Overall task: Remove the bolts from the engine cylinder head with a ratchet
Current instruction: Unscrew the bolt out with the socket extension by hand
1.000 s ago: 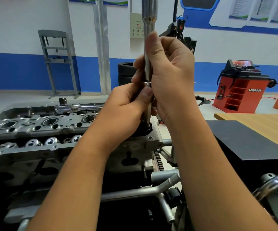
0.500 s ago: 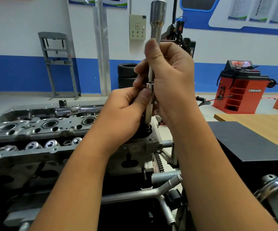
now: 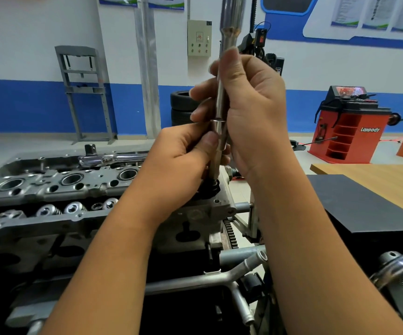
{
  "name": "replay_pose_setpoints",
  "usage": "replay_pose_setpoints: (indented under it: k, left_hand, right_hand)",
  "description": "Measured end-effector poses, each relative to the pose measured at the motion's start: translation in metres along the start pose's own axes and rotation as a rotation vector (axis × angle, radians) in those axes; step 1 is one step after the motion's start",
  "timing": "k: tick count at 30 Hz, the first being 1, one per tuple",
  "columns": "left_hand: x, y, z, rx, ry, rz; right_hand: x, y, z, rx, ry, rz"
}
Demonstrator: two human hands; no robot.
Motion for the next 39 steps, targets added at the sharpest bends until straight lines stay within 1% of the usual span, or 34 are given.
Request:
replay_pose_setpoints:
  k: [3, 7, 9, 11, 13, 16, 20, 21, 24, 26, 29, 33, 34, 37, 39]
  left_hand:
    - [-0.001, 0.001, -0.003, -0.041, 0.029, 0.002]
    - [-0.002, 0.004, -0.010, 0.036, 0.126, 0.041]
    - [-0.002, 0.005, -0.006, 0.048, 0.090, 0.037]
    - [-0.001, 0.002, 0.001, -0.021, 0.008, 0.016]
    - [-0.001, 0.000, 0.001, -0.069, -0.017, -0.001]
    - [0.000, 0.003, -0.004, -0.047, 0.043, 0.013]
    - [-0.003, 0.004, -0.013, -0.002, 0.143, 0.032]
    - [-0.004, 0.004, -0.013, -0.004, 0.141, 0.024]
    - [-0.001, 0.001, -0.004, -0.073, 0.039, -0.008]
    - [-0.001, 0.000, -0.001, -0.117, 0.006, -0.016]
    - [0.000, 0.002, -0.006, -0.091, 0.055, -0.001]
    - [-0.003, 0.003, -0.014, -0.013, 0.148, 0.025]
    - [-0.003, 0.004, -0.013, -0.005, 0.139, 0.023]
    - [-0.001, 0.002, 0.001, -0.050, 0.011, -0.004]
    - [0.000, 0.001, 0.004, -0.067, -0.018, -0.010]
  right_hand:
    - [-0.001, 0.001, 0.002, 0.026, -0.011, 0.020]
    - [-0.003, -0.002, -0.002, 0.031, 0.029, -0.004]
    - [-0.002, -0.005, -0.003, 0.014, 0.042, -0.029]
    - [-0.001, -0.005, -0.005, -0.004, 0.040, -0.036]
    - [0.000, -0.005, -0.005, -0.010, 0.020, -0.020]
    - [0.000, -0.004, -0.003, 0.019, -0.006, 0.003]
    - [-0.002, -0.005, -0.002, -0.008, 0.015, -0.027]
    - [-0.002, -0.006, -0.002, -0.018, 0.020, -0.038]
    - [0.000, -0.005, -0.003, -0.032, 0.021, -0.044]
    - [0.001, -0.004, -0.002, -0.022, 0.005, -0.031]
    - [0.000, -0.004, -0.002, 0.007, 0.000, -0.020]
    - [-0.002, -0.008, -0.006, -0.019, 0.058, -0.057]
    - [-0.002, -0.009, -0.007, -0.028, 0.067, -0.069]
    - [-0.001, -0.009, -0.006, -0.042, 0.054, -0.066]
    - [0.000, -0.006, -0.005, -0.021, 0.035, -0.033]
Point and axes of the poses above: each hand's wrist, its own x-axis towards the middle knuckle, its own z-axis out of the palm, y = z × x, the point moved 10 cm from there along x, towards the middle knuckle, and after that the axes turned 2 degrees about -z, right-handed, at the moved point
